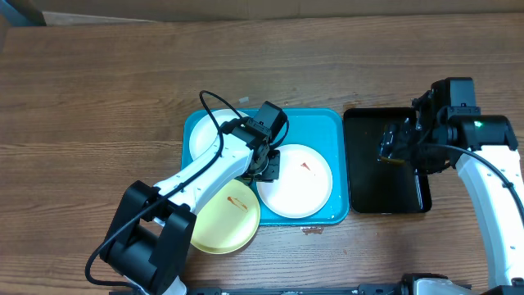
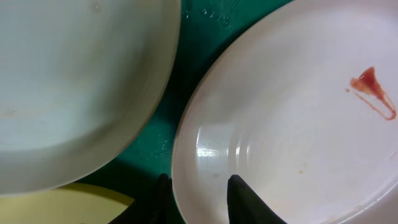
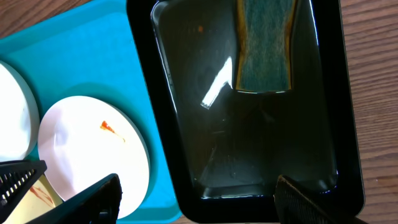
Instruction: Clean dirty plates on tray and stack at the side
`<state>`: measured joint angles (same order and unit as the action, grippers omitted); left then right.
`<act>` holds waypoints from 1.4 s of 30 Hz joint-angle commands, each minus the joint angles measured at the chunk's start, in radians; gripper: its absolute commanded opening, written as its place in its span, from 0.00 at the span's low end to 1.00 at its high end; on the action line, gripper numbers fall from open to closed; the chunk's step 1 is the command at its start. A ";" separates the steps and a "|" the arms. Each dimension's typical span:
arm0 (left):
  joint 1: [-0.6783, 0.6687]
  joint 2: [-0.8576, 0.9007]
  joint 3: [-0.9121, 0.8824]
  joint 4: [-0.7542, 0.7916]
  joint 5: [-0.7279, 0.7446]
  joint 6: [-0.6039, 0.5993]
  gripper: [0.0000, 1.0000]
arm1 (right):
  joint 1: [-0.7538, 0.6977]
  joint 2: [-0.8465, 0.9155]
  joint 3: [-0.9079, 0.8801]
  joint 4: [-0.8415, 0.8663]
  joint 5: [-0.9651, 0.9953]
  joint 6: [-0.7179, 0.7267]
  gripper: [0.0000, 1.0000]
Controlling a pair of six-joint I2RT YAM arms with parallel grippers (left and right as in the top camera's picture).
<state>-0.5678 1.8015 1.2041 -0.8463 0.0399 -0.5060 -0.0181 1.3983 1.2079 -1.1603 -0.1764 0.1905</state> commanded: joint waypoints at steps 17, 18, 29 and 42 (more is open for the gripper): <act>0.004 0.034 -0.010 -0.011 -0.051 0.004 0.31 | 0.005 0.001 0.022 0.003 -0.005 0.004 0.80; 0.004 0.036 -0.011 -0.010 -0.050 0.004 0.29 | 0.005 0.001 0.022 0.003 -0.005 0.004 0.80; 0.004 0.067 -0.013 0.011 -0.047 0.003 0.19 | 0.005 0.001 0.022 0.003 -0.005 0.004 0.80; 0.005 0.070 -0.013 0.082 -0.044 -0.007 0.04 | 0.005 0.001 0.022 0.002 -0.005 0.004 0.80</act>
<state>-0.5678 1.8534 1.1973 -0.7799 0.0101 -0.5030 -0.0181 1.3983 1.2079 -1.1606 -0.1768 0.1902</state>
